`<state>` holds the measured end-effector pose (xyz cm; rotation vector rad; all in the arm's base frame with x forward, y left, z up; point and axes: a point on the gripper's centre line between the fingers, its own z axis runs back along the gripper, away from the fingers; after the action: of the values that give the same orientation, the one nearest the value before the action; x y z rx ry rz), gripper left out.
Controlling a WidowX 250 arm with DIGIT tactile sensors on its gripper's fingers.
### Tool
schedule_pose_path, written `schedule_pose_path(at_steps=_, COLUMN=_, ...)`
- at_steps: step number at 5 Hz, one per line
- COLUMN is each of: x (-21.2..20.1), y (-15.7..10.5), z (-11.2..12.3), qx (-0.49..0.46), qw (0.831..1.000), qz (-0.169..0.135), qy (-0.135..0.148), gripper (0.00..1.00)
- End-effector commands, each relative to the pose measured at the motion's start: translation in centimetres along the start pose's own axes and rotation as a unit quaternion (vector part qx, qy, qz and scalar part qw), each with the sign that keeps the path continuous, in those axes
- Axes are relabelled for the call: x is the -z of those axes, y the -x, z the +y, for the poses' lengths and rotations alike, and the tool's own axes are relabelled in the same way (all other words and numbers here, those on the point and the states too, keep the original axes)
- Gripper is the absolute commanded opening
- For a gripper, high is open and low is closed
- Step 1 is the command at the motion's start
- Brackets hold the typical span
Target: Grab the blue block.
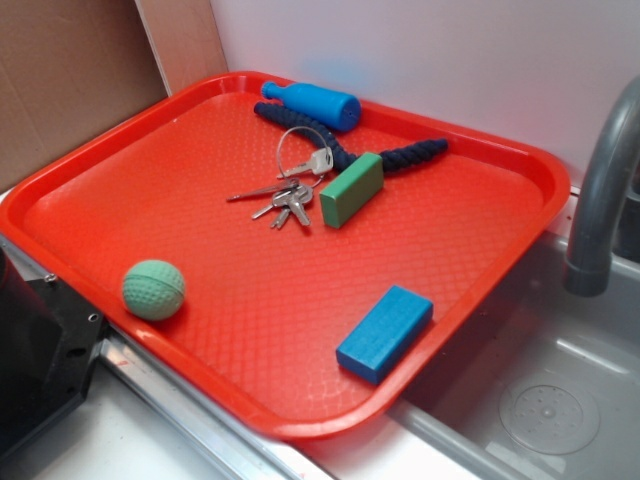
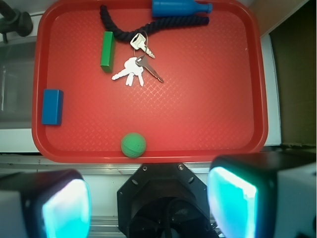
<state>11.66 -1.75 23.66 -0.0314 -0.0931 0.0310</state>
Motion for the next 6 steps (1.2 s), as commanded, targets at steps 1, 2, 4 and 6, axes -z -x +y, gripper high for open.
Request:
schedule_pose_path(at_steps=1, x=0.0, y=0.0, z=0.0, qx=0.000, qw=1.000, qz=0.000, qy=0.000, gripper=1.00)
schedule_pose_path(at_steps=2, x=5.4, y=-2.9, z=-2.3, qx=-0.041, qw=0.999, qz=0.024, qy=0.015, gripper=1.00)
schedule_pose_path(at_steps=4, x=14.9, y=-4.4, z=-5.9, qx=-0.074, qw=0.997, qz=0.019, qy=0.012, gripper=1.00)
schedule_pose_path(at_steps=6, x=19.0, y=-4.6, z=-11.4, qx=-0.055, qw=0.998, qz=0.008, qy=0.036, gripper=1.00)
